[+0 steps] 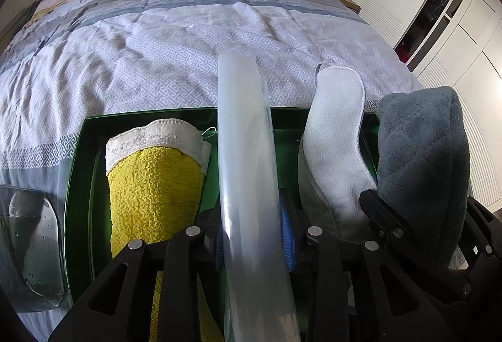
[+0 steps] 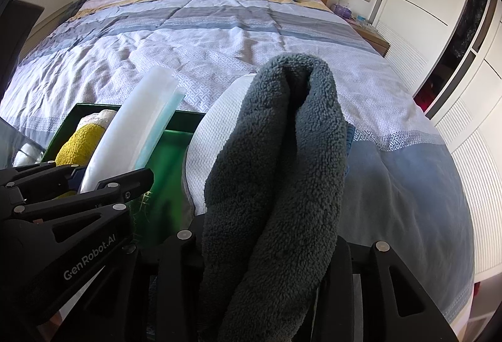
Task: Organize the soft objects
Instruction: 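Lower plastic bag and grey towel into the green tray with both tools, then open both grippers to release bag and towel in the tray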
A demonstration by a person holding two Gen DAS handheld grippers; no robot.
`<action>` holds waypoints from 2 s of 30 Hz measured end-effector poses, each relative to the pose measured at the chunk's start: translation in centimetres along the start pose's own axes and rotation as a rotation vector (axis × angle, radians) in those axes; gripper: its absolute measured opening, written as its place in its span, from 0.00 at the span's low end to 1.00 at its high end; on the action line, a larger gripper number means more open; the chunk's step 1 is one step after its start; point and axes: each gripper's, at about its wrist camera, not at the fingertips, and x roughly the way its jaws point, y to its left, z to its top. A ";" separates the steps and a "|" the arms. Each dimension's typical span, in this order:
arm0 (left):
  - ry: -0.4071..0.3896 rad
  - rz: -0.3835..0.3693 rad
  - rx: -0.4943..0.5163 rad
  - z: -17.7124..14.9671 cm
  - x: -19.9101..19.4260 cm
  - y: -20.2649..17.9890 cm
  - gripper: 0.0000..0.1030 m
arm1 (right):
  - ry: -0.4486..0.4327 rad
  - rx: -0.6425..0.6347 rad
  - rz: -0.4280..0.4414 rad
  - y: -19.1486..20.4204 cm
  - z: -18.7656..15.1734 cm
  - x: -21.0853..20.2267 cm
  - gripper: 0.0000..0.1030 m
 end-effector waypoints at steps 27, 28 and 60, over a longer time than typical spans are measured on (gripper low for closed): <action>-0.048 0.060 -0.071 0.1 -1.0 1.3 0.65 | -0.053 -0.014 -0.010 0.3 0.0 -1.9 0.72; -0.049 0.060 -0.075 0.1 -1.1 1.4 0.66 | -0.056 -0.016 -0.015 0.4 0.0 -2.0 0.74; -0.109 0.075 -0.116 0.1 -3.6 2.3 0.99 | -0.156 -0.027 -0.061 0.5 -1.3 -6.4 1.00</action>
